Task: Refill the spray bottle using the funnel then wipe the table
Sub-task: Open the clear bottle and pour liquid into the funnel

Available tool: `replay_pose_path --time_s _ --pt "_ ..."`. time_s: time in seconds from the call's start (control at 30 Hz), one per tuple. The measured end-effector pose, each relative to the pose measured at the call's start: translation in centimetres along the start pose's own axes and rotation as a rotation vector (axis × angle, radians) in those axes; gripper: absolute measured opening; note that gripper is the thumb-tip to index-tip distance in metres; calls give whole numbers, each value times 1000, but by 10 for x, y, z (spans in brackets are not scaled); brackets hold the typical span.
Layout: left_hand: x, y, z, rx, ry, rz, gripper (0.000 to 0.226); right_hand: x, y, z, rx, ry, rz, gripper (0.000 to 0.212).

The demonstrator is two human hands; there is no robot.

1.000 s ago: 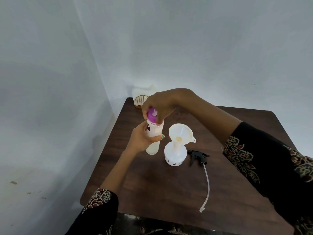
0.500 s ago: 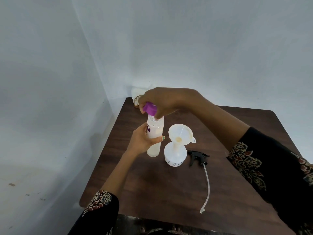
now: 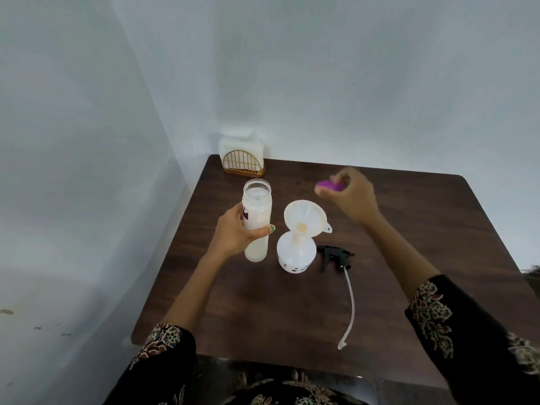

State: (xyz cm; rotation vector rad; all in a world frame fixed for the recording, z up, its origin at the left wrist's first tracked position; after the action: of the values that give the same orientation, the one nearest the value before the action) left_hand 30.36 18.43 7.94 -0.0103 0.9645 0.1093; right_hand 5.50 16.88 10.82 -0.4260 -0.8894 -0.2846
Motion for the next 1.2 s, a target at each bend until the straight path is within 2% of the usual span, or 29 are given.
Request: replay_pose_path --time_s 0.13,0.27,0.43,0.53,0.6,0.73,0.83,0.93,1.0,1.07,1.13,1.2 --pt "3 -2 -2 1 -16 5 72 -83 52 6 -111 231 -188 36" --pt "2 -5 -6 11 -9 24 73 -142 98 11 -59 460 -340 32" --pt "2 -6 -9 14 -26 36 74 -169 125 11 -63 552 -348 27" --pt "1 -7 -12 20 -28 37 74 -170 128 10 -66 573 -332 31" --pt "1 -6 -13 25 -22 36 74 -169 128 10 -102 538 -353 34" --pt "0 -7 -14 26 -19 38 73 -148 114 19 -363 398 -349 32" --pt "-2 -8 -13 23 -10 23 73 -105 87 22 -535 194 -286 34" --pt "-5 -9 -10 6 -9 15 72 -49 60 26 -619 -54 -184 22" --pt "-10 -11 -4 -19 -4 -5 71 -8 43 29 -587 -212 -85 16" --pt "-16 -14 1 -49 6 -34 68 30 29 31 -453 -347 6 15" --pt "-24 -18 9 -89 22 -69 64 64 21 24 -188 -391 54 22" --pt "-33 -22 17 -136 25 -105 61 91 20 9 89 -329 84 41"
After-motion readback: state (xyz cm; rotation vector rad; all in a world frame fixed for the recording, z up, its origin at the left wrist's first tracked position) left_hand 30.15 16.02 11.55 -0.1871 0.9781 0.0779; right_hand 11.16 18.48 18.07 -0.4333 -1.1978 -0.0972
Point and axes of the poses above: each hand's wrist, its own y-axis away from the middle knuckle, its own z-axis out of the back of the hand, x = y × z, the point moved 4 cm from there along -y, towards the middle knuckle, and after that the axes turned 12 degrees about -x, right-handed, at the moved point
